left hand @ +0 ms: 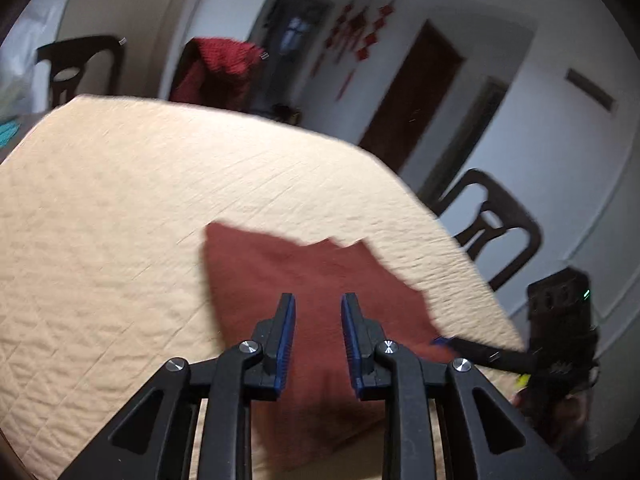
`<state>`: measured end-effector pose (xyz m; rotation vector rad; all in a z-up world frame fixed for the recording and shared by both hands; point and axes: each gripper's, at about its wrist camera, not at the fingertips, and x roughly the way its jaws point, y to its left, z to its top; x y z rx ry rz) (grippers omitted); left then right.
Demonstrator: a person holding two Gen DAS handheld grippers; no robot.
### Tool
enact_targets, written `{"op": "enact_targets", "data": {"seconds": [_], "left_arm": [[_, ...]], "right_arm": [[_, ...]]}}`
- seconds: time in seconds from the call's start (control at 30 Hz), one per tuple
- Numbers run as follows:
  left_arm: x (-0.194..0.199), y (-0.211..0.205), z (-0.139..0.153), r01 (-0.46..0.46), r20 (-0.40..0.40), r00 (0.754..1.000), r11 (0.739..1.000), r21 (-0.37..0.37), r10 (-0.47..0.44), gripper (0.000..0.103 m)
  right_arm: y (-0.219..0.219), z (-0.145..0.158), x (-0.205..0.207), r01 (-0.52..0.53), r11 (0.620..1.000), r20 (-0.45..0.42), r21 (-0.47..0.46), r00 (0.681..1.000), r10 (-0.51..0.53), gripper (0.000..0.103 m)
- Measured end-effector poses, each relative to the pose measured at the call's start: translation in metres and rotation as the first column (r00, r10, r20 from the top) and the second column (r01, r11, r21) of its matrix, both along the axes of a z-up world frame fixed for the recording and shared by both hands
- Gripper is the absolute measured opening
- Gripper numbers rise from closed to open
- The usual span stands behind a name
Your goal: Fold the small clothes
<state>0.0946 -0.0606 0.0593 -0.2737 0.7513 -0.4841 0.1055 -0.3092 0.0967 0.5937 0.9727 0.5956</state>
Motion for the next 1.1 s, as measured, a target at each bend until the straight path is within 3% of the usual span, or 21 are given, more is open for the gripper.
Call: {"op": "enact_targets", "data": {"seconds": [0.1, 0.33, 0.43, 0.57, 0.63, 0.7, 0.97, 1.1], "left_arm": [[0.001, 0.001, -0.019, -0.006, -0.045, 0.999, 1.000, 0.019, 0.007, 0.026], [-0.005, -0.005, -0.027, 0.019, -0.019, 1.000, 0.999, 0.037, -0.018, 0.026], [-0.005, -0.005, -0.030, 0.022, -0.019, 1.000, 0.999, 0.036, -0.022, 0.026], [-0.005, -0.006, -0.030, 0.025, -0.011, 1.000, 0.999, 0.046, -0.024, 0.026], [-0.005, -0.007, -0.029, 0.027, -0.008, 1.000, 0.998, 0.054, -0.026, 0.026], [-0.004, -0.010, -0.028, 0.028, -0.009, 1.000, 0.998, 0.058, -0.028, 0.026], [-0.003, -0.021, -0.008, 0.061, 0.036, 0.997, 0.997, 0.055, -0.063, 0.026], [-0.003, -0.037, -0.010, 0.104, 0.034, 0.994, 0.993, 0.064, -0.107, 0.029]], "right_arm": [[0.007, -0.009, 0.014, -0.017, 0.999, -0.064, 0.041, 0.998, 0.020, 0.038], [0.015, -0.022, 0.035, -0.018, 0.995, -0.163, 0.095, 0.986, 0.034, 0.042], [0.023, -0.022, 0.041, -0.023, 0.999, -0.176, 0.040, 0.984, 0.030, 0.042], [0.037, -0.022, 0.045, -0.062, 0.997, -0.157, -0.038, 0.986, 0.056, 0.041], [0.039, -0.021, 0.044, -0.069, 0.996, -0.139, -0.056, 0.988, 0.061, 0.021], [0.036, -0.020, 0.044, -0.063, 0.996, -0.121, -0.056, 0.991, 0.055, 0.014], [-0.013, 0.008, 0.031, 0.009, 0.996, -0.005, -0.089, 1.000, -0.010, 0.013], [-0.040, 0.005, 0.023, 0.055, 0.991, 0.002, -0.120, 0.998, -0.055, 0.013]]}}
